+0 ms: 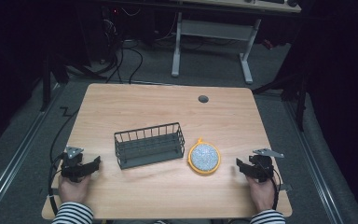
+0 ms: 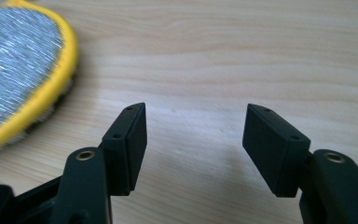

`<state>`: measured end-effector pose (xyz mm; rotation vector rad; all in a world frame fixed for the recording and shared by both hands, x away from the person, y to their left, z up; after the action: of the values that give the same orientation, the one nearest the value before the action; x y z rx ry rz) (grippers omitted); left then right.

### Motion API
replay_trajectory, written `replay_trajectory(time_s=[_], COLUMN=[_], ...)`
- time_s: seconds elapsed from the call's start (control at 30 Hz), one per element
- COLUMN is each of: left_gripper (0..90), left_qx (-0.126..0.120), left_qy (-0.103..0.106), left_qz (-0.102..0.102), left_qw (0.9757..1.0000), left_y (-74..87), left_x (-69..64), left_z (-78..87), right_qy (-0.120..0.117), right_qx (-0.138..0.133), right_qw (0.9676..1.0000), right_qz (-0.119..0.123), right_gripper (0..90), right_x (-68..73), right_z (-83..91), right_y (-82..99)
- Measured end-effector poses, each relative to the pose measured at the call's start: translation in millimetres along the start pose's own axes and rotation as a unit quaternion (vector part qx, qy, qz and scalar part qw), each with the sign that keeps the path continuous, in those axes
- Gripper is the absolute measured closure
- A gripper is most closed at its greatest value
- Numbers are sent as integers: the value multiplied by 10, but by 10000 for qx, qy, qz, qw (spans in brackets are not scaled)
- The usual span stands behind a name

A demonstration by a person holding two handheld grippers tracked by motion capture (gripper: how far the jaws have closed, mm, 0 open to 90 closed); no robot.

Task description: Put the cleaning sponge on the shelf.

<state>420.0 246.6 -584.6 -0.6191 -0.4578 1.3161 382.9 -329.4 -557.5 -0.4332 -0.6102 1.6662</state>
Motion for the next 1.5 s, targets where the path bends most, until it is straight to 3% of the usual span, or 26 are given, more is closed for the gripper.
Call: replay_trajectory(time_s=[0.1,0.2,0.3,0.47,0.57,0.97,1.17,1.3,1.4,1.43,1.47,1.5], left_gripper=[251,244,245,245,244,240,242,242,245,246,246,246], left_qx=[13,26,27,26,29,27,30,29,23,22,22,22], left_qy=[-32,-52,-41,-41,-43,-46,-49,-51,-53,-53,-53,-53], left_qz=[-36,-60,-59,-58,-65,-71,-76,-72,-55,-55,-55,-55], left_qw=[10000,10000,10000,10000,10000,10000,10000,10000,10000,10000,10000,10000], left_y=[1,1,1,1,1,0,-1,-1,-5,-5,-5,-5], left_x=[-5,-9,-9,-9,-10,-11,-10,-10,-9,-9,-9,-10], left_z=[-3,-4,-5,-4,-5,-6,-7,-8,-11,-11,-11,-11], right_qy=[-228,-282,-426,-734,-897,-1065,-1062,-1161,-1069,-1101,-1101,-1151], right_qx=[18,97,131,255,479,844,1232,1218,1193,1201,1201,1212], right_qw=[9996,9993,9980,9960,9938,9893,9847,9828,9828,9822,9822,9811], right_qz=[144,239,450,430,441,535,630,763,916,935,935,971], right_gripper=[401,401,395,379,370,351,349,450,536,612,612,697], right_x=[121,187,339,533,625,777,817,835,860,851,851,832], right_z=[18,15,-9,-80,-130,-351,-461,-466,-452,-447,-447,-438], right_y=[-121,-192,-340,-461,-506,-539,-547,-544,-536,-541,-541,-554])
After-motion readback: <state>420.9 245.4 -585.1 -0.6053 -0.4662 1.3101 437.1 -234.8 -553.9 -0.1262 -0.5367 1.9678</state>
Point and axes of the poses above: each handheld gripper's, and its own axes: z roughly backward along the jaws, y roughly out of its underside, x roughly to its left, the point moved 7 cm from there along -z, roughly forward along the jaws, and after that the axes turned 7 degrees about x, right-handed, at the moved point
